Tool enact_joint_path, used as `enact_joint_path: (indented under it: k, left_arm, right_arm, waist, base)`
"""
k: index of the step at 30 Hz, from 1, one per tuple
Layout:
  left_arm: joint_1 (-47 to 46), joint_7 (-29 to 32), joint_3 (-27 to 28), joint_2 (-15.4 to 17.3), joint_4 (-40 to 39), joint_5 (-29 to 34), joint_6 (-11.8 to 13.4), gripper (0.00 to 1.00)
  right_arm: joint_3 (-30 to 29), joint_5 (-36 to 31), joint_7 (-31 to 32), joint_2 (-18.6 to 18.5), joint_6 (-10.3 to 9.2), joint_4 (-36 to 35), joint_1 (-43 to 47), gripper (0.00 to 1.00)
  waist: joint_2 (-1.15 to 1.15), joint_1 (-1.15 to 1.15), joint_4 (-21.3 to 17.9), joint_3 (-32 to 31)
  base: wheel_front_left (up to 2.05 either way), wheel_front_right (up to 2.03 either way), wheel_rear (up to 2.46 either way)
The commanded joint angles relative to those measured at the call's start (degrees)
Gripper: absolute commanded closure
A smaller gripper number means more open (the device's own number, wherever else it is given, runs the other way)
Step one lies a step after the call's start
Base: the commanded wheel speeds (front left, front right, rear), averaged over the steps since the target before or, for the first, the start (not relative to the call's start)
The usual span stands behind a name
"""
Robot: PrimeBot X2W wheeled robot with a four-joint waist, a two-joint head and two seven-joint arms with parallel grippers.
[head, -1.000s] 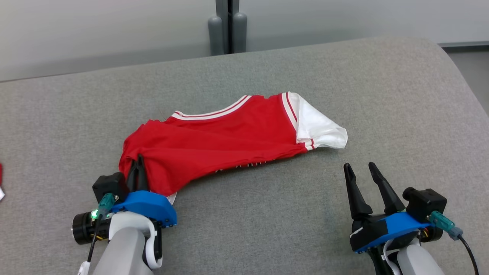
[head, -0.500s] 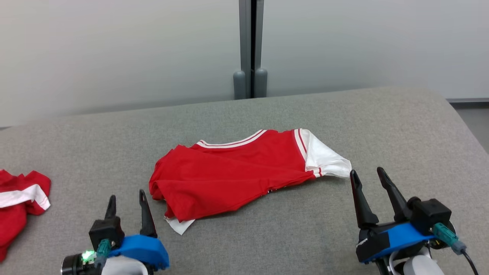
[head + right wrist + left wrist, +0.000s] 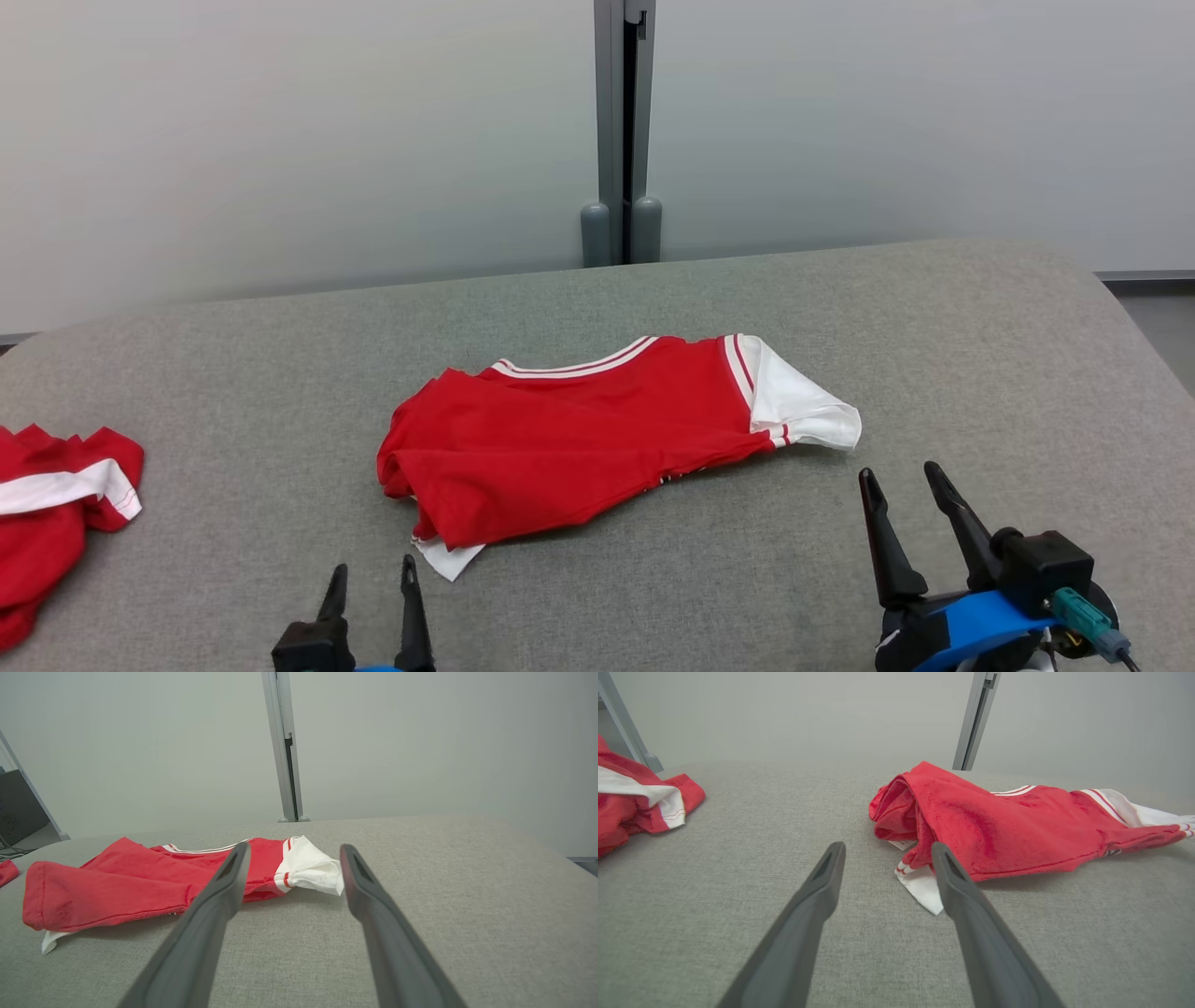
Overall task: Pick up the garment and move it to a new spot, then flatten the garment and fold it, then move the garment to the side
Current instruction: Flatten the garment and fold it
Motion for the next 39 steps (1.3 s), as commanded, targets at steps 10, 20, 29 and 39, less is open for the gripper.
enact_joint_path:
  k: [10,20,29,39]
  left_arm:
    - [-3.9,-0.2,-5.3,0.0,5.6,-3.4,-4.0,0.00]
    - [-9.2,-0.2,-5.6,0.0,7.8,-5.5,-2.8,0.00]
    - [-7.7,-0.2,-6.1,0.0,5.2,-5.3,-3.3,1.00]
    - [-6.3,-0.2,-9.6,0.0,-2.8,-4.6,-5.5,1.00]
  right_arm:
    - [1.8,1.0,-0.2,-0.1,0.01,0.0,-1.7,0.00]
    - [2.2,1.6,-0.2,-0.3,0.01,-0.6,-4.5,0.00]
    - [1.3,2.0,-0.2,-0.3,0.01,-0.6,-3.9,0.00]
    - [-1.2,2.1,-0.2,-0.2,0.01,0.1,-2.0,0.00]
  waist:
    - [0.01,0.01,-1.3,4.3]
    - [0.01,0.01,-3.4,9.0]
    - [0.01,0.01,-2.7,9.1]
    - [0.01,0.01,4.9,6.0]
  base:
    - [0.00,0.00,0.00]
    - [0.00,0.00,0.00]
    - [0.00,0.00,0.00]
    - [0.00,0.00,0.00]
